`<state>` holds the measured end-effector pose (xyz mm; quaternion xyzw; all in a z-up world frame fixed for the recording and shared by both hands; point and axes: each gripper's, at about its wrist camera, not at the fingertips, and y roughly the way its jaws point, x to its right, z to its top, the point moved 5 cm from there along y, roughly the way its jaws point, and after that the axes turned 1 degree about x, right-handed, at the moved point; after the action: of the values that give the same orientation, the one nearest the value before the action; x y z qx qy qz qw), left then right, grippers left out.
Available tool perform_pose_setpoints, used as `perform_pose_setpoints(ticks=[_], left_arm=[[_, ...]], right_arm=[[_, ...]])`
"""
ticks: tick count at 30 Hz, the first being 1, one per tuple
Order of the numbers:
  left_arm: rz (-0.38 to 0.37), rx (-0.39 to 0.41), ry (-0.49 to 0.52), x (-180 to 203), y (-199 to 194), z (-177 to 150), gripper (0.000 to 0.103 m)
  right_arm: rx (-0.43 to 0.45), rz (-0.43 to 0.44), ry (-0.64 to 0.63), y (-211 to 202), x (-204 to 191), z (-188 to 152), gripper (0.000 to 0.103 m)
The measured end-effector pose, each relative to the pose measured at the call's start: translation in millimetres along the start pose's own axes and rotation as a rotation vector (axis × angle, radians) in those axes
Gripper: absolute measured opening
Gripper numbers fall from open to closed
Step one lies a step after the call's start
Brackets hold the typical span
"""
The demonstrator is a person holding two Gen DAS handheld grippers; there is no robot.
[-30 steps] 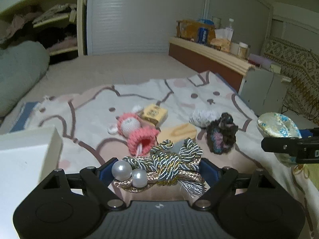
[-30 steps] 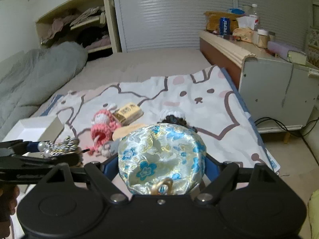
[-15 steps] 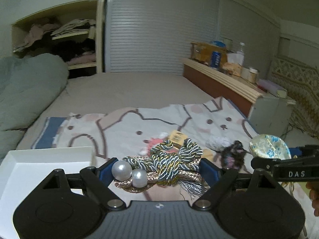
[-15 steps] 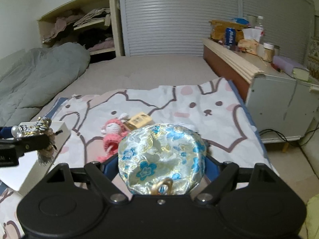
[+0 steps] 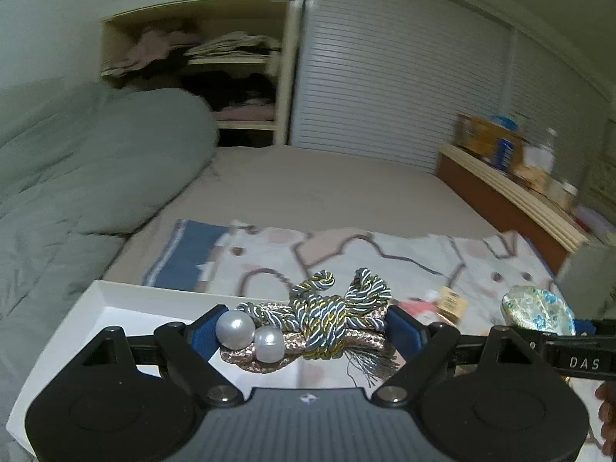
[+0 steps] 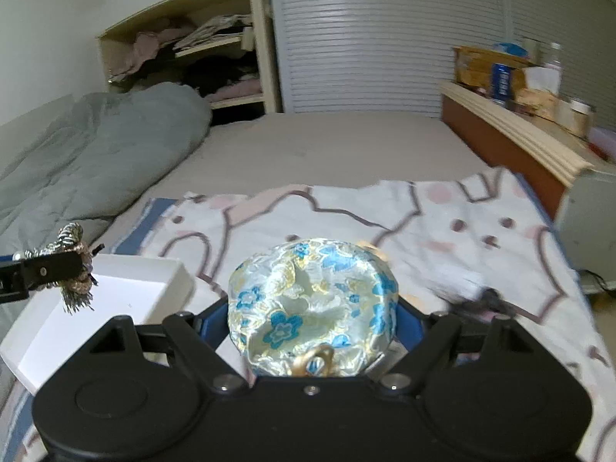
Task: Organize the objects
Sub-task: 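Carry both items into the white box and open both tools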
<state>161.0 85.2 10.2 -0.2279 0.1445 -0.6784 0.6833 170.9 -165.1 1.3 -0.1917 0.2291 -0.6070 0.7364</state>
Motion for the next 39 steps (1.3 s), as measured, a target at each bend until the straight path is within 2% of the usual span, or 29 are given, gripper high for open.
perform_pose_setpoints(ticks=[5,11,22,31,34,35,37,39], left_arm=[[0.060,0.002,-0.111,-41.5,10.0,3.6,0.087],[0.119,-0.002,-0.302,-91.8,23.8,1.1,0.087],[0.138,-0.042,-0.707,-155.5,55.3,-31.1,0.087],[0.101,-0.051,-0.834,-159.8,74.5,-50.1,0.087],[0.092,-0.048,-0.879,-159.6,78.5,-53.0,0.091],[0.092,-0.050,-0.885,-159.1,79.4,-53.2,0.092],[0.109,-0.055,-0.864,-157.0,78.1,-50.8,0.098],[0.135,-0.065,-0.812,-153.2,75.4,-46.8,0.099]], right_arm=[[0.004,0.053,-0.014,31.1,-44.7,11.4,0.085],[-0.003,0.116,-0.041,66.8,-94.0,15.3,0.085],[-0.047,0.270,-0.147,115.2,-169.2,-3.6,0.085],[-0.102,0.314,-0.230,144.1,-194.8,-25.2,0.085],[-0.112,0.333,-0.247,145.9,-195.5,-30.4,0.090],[-0.108,0.322,-0.246,145.7,-193.9,-30.9,0.099],[-0.087,0.315,-0.245,142.3,-191.3,-30.3,0.100],[-0.095,0.322,-0.237,139.9,-187.7,-29.4,0.100]])
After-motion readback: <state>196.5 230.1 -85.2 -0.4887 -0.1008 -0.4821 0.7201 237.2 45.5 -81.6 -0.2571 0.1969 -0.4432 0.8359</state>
